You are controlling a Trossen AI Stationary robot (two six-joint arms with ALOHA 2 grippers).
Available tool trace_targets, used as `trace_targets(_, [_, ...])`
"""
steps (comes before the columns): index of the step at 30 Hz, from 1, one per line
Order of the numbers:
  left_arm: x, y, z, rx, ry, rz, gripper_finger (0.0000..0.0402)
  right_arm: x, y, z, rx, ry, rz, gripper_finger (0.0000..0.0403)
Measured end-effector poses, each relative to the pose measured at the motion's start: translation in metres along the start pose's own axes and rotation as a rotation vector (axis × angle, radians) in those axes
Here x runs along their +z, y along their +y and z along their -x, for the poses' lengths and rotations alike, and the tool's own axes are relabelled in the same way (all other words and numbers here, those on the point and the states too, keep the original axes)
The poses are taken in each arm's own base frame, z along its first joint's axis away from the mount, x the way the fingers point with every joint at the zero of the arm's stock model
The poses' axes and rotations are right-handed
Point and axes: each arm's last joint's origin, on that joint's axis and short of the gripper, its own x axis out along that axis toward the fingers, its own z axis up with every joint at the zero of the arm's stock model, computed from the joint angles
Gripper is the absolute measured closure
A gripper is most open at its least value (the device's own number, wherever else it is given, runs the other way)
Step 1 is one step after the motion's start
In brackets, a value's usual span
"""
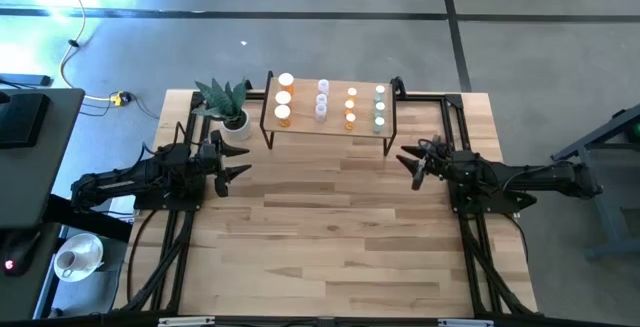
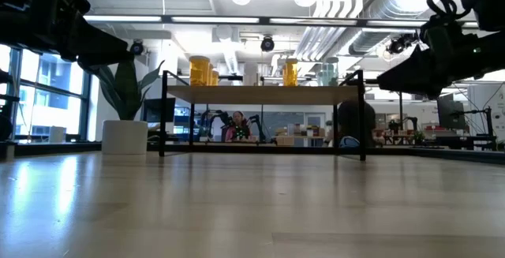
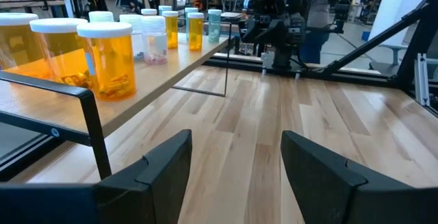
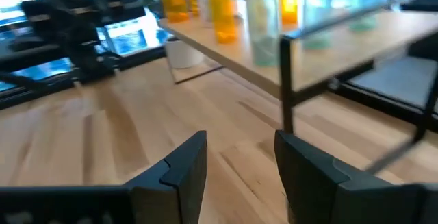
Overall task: Pick and place medicine bottles onto shelf by color
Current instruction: Return to Home Position
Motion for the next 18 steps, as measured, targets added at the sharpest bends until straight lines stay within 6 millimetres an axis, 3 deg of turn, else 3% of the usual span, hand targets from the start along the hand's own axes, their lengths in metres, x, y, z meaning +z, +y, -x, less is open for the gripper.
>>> trace_targets(7, [0.0,0.0,0.0,0.0,0.0,0.0,0.0188,-0.0038,-0.0013,0.0001,-0.022,0.035,-0.064,0.024])
trace_targets(18, [0.0,0.0,0.0,0.0,0.0,0.0,0.0188,-0.0042,-0.0007,0.0001,-0.001,0.041,0.018,0.024])
